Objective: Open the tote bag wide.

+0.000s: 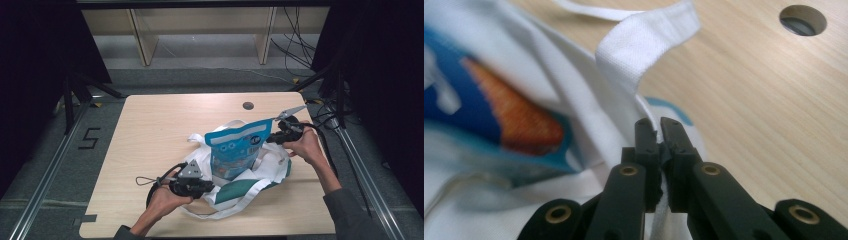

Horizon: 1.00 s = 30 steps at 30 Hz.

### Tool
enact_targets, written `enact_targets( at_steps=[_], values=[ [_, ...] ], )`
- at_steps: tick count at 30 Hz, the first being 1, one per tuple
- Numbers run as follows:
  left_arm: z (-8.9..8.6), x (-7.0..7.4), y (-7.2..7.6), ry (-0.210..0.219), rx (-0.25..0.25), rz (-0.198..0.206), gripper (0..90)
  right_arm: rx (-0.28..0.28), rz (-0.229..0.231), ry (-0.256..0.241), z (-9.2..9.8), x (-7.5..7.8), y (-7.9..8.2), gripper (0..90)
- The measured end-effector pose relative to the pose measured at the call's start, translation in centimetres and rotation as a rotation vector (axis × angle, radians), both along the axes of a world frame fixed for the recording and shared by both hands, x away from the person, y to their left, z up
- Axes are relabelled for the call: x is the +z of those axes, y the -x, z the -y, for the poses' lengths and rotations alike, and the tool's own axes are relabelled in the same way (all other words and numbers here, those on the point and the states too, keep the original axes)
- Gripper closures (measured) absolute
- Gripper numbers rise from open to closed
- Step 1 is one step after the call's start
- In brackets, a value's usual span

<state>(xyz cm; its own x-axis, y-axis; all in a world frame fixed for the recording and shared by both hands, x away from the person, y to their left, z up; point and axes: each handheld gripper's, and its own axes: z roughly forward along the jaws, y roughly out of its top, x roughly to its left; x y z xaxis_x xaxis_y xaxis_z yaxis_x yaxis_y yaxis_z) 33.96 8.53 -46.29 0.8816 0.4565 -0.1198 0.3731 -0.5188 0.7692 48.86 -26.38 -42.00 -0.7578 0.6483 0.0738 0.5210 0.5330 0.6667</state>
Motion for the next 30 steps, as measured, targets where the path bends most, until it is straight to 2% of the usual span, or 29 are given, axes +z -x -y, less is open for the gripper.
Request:
enact_targets(
  at_steps=[1, 3, 4, 5, 7, 8, 9, 10, 11, 12, 13, 15, 16, 17, 18, 19, 20, 21, 22, 23, 24, 25, 26, 27, 28, 29, 30],
  values=[
    [0.0, -0.6, 0.4, -0.006, -0.005, -0.006, 82.5, -0.023, -0.033, 0.002, 0.0, 0.0, -0.3, 87.8],
    [0.1, -1.6, 0.8, -0.028, -0.010, -0.010, 82.9, -0.065, -0.033, 0.043, -0.5, -0.8, -1.2, 87.8],
    [0.0, -1.8, 0.8, -0.052, -0.026, -0.001, 83.1, -0.063, -0.033, 0.064, -0.7, -1.5, -1.7, 87.9],
    [-0.2, -2.0, 0.9, -0.056, -0.030, -0.002, 83.3, -0.058, -0.028, 0.071, -1.0, -2.3, -2.2, 87.9],
    [-0.3, -2.4, 1.0, -0.060, -0.026, -0.005, 83.5, -0.071, -0.053, 0.086, -1.3, -3.9, -2.9, 88.0],
    [-0.4, -2.7, 0.9, -0.102, -0.043, -0.006, 83.6, -0.077, -0.060, 0.077, -1.4, -4.8, -3.2, 88.0],
    [-0.3, -3.1, 0.9, -0.121, -0.037, 0.002, 83.6, -0.078, -0.086, 0.099, -1.6, -5.4, -3.3, 88.1],
    [-0.1, -3.4, 1.1, -0.105, -0.025, -0.006, 83.6, -0.099, -0.112, 0.105, -1.7, -6.0, -3.3, 88.1],
    [-0.2, -3.3, 1.0, -0.109, -0.023, -0.005, 83.6, -0.097, -0.107, 0.095, -1.6, -6.3, -3.3, 88.0],
    [-0.2, -3.2, 1.0, -0.104, -0.023, -0.015, 83.5, -0.070, -0.076, 0.089, -1.4, -6.4, -3.4, 88.0],
    [-0.3, -3.0, 0.9, -0.095, -0.017, -0.025, 83.3, -0.077, -0.074, 0.085, -1.5, -6.3, -3.3, 88.0],
    [-0.6, -2.5, 0.8, -0.032, 0.008, -0.057, 81.5, -0.067, -0.068, 0.080, -1.3, -6.0, -3.1, 86.9],
    [-0.9, -2.1, 0.7, -0.012, 0.012, -0.063, 79.2, -0.084, -0.071, 0.057, -1.1, -5.8, -3.1, 83.9],
    [-1.1, -1.5, 0.7, 0.024, 0.025, -0.069, 76.7, -0.106, -0.080, 0.037, -0.8, -5.3, -3.0, 76.7],
    [-1.3, -0.9, 0.6, 0.043, 0.032, -0.068, 73.4, -0.118, -0.088, 0.018, -0.5, -4.6, -2.8, 71.7],
    [-1.5, -0.2, 0.6, 0.081, 0.039, -0.068, 70.2, -0.104, -0.067, 0.008, -0.1, -4.1, -2.8, 68.6],
    [-1.8, 0.6, 0.6, 0.095, 0.044, -0.054, 67.5, -0.116, -0.096, 0.000, 0.1, -3.4, -2.4, 66.1],
    [-2.2, 1.3, 0.4, 0.114, 0.046, -0.047, 65.8, -0.107, -0.076, -0.018, 0.5, -2.7, -2.1, 64.6],
    [-2.4, 1.9, 0.3, 0.137, 0.060, -0.038, 65.2, -0.119, -0.093, -0.053, 0.5, -1.9, -1.4, 63.0],
    [-2.4, 1.9, 0.3, 0.137, 0.060, -0.038, 64.1, -0.101, -0.068, -0.068, 0.9, -1.2, -1.0, 62.0],
    [-2.8, 2.6, 0.1, 0.149, 0.078, -0.017, 62.8, -0.077, -0.059, -0.065, 1.3, -0.4, -0.4, 60.6],
    [-3.4, 3.3, -0.6, 0.122, 0.111, 0.016, 62.3, -0.081, -0.038, -0.090, 1.3, -0.2, 0.1, 59.8],
    [-3.6, 3.4, -1.1, 0.097, 0.132, 0.029, 61.5, -0.069, -0.050, -0.052, 1.5, 0.2, 0.5, 59.1],
    [-3.7, 3.2, -1.5, 0.087, 0.194, 0.026, 60.7, -0.073, -0.040, -0.059, 1.5, 0.2, 1.1, 58.8],
    [-3.9, 2.9, -2.3, 0.075, 0.205, 0.041, 60.0, -0.064, -0.036, -0.053, 1.6, 0.1, 1.7, 58.6],
    [-4.1, 2.6, -2.9, 0.030, 0.205, 0.037, 60.1, -0.061, -0.064, -0.015, 1.7, 0.3, 2.4, 58.5],
    [-4.1, 2.2, -3.4, 0.010, 0.223, 0.026, 59.4, -0.069, -0.037, -0.015, 1.6, -0.1, 2.9, 58.3]
  ],
)
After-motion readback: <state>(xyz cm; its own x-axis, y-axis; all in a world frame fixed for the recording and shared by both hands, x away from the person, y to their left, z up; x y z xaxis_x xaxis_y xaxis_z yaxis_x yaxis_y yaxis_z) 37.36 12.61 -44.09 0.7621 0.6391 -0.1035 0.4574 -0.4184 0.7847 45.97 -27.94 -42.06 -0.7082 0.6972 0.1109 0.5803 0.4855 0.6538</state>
